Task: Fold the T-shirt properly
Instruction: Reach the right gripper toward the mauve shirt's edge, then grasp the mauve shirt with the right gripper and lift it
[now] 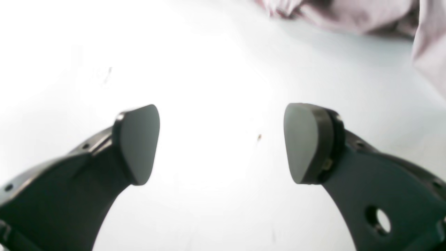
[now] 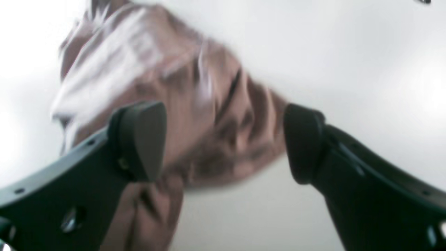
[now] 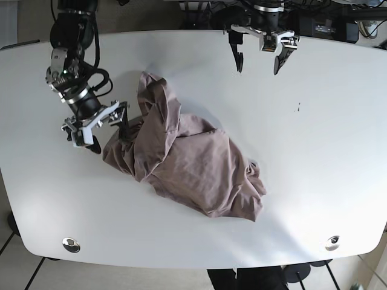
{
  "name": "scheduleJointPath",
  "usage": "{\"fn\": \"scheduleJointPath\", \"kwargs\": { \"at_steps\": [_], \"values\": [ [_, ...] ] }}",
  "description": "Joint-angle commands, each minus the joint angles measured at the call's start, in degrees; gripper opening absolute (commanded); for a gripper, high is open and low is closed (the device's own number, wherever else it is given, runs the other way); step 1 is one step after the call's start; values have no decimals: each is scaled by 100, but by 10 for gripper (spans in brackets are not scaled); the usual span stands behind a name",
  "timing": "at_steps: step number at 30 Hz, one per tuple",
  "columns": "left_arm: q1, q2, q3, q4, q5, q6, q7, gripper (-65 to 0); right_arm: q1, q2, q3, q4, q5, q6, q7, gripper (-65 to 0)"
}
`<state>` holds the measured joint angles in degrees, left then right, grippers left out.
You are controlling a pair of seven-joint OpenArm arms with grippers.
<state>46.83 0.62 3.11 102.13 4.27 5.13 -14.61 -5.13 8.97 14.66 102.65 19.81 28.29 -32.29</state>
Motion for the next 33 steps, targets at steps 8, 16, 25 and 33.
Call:
{"fn": "scheduleJointPath", "kwargs": {
  "at_steps": [8,16,25,33],
  "values": [
    [-485,4,53,-10,8,11,604,-125,2609,-146,-819,-2542,98,-38,-1127,-147],
    [-802,4,53,-292,8,11,613,-125,2811,-49,-1892,-3149,98,-1146,-722,-147],
    [-995,4,53,-512,8,2,613,-125,2346,153,-2191,-3131,107,-1691,-256,-308],
    [-1021,4,53,-503,8,-16,613,-125,2310,153,-2182,-2498,168,-1673,-195,-628]
  ]
}}
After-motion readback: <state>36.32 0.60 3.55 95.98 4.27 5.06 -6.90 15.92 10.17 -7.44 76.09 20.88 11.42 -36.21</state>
